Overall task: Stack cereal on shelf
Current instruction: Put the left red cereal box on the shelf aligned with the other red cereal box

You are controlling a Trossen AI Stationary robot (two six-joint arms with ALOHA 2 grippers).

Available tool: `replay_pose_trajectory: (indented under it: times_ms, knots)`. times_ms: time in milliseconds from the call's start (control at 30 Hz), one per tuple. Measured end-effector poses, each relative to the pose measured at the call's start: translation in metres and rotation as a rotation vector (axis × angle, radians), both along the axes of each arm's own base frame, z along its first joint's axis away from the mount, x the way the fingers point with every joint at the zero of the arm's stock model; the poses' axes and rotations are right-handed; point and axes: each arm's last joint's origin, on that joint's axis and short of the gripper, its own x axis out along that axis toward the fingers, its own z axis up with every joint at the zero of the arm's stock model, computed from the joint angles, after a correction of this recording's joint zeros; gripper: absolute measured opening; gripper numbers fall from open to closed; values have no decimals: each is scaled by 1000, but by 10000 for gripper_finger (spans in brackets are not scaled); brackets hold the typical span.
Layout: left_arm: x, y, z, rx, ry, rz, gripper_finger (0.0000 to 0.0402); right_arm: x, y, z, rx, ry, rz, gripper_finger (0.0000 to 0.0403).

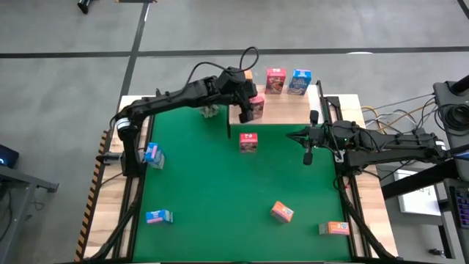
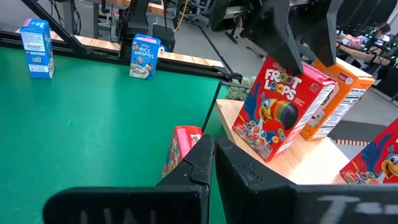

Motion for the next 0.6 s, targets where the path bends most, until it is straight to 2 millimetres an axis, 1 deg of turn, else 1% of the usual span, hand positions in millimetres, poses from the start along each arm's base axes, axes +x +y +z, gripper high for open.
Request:
replay_pose_trajectory:
  times_ms: [167,267,433,600]
  knots:
    - [-5,-2,18,13,11,-11,204,0,0,0,10,-4,-2,9]
    - [-10,-7,31,17,33,-24,204,0,0,0,15,-5,-4,9]
    - [-17,-25,50,9,55,-60,204,2,0,-2,17,8,-4,9]
    - [-29,-50,50,-5,98,-113,204,6,-1,-5,19,27,-4,9]
